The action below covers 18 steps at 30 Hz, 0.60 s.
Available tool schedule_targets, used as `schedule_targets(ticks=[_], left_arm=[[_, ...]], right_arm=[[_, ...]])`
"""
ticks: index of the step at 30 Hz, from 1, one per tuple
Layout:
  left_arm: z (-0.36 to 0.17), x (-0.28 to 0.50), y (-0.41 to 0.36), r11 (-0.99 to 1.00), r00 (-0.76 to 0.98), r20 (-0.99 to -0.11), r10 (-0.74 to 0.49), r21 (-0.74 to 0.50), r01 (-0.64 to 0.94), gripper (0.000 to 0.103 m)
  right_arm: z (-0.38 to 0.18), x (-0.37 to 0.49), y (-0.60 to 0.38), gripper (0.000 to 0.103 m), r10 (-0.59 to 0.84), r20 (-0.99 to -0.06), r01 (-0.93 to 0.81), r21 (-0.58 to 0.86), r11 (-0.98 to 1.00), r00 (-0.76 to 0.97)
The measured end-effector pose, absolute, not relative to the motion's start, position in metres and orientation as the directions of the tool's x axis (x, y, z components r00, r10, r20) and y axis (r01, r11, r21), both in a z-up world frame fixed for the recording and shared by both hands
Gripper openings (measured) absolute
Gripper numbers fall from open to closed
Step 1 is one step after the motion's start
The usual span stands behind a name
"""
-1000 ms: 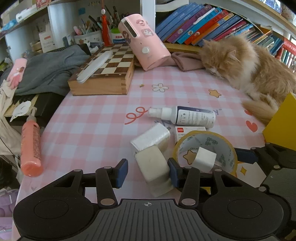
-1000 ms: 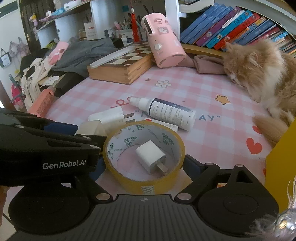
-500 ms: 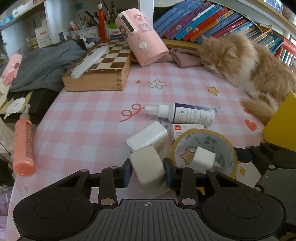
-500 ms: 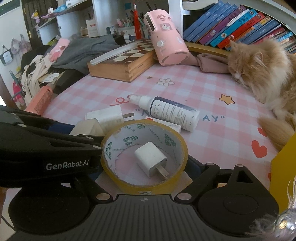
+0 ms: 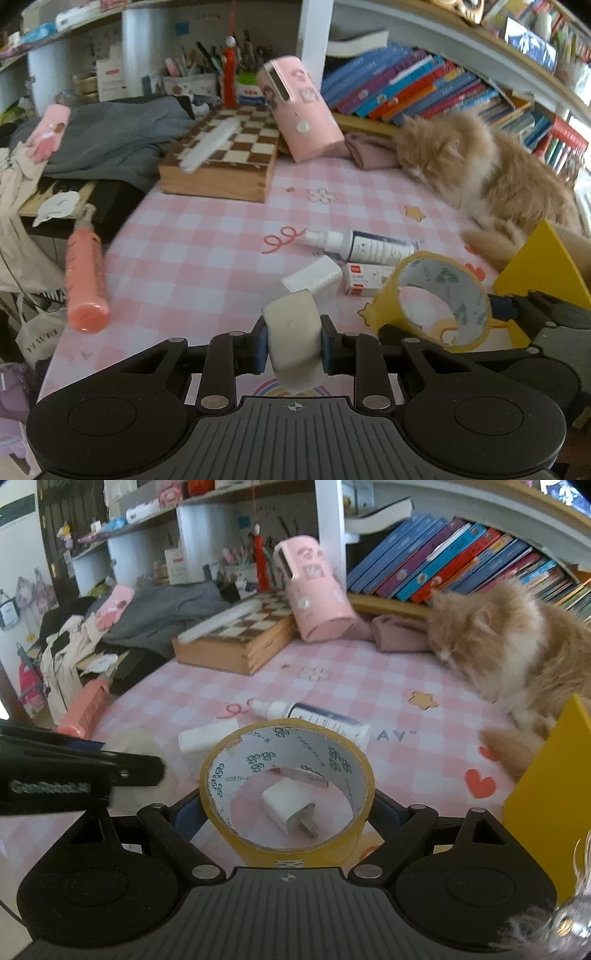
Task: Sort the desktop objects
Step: 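Grasp the yellow tape roll with the right tool while the left tool grasps a white block, then carry the tape roll and white block with both tools toward the yellow box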
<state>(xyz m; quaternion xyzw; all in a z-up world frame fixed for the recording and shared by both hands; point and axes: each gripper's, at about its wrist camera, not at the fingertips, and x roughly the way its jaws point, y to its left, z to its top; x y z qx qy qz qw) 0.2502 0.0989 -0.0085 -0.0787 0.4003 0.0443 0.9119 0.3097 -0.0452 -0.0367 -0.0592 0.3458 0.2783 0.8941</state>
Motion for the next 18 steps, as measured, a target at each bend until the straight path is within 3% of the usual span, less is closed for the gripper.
schedule_targets(ticks=[18], left_arm=[[0.016, 0.196, 0.117, 0.979, 0.735, -0.671, -0.092, -0.197, -0.058, 0.025]], right_arm=[[0.006, 0.259, -0.058, 0.088, 0.43, -0.634, -0.504, 0.074, 0.861, 0.642]])
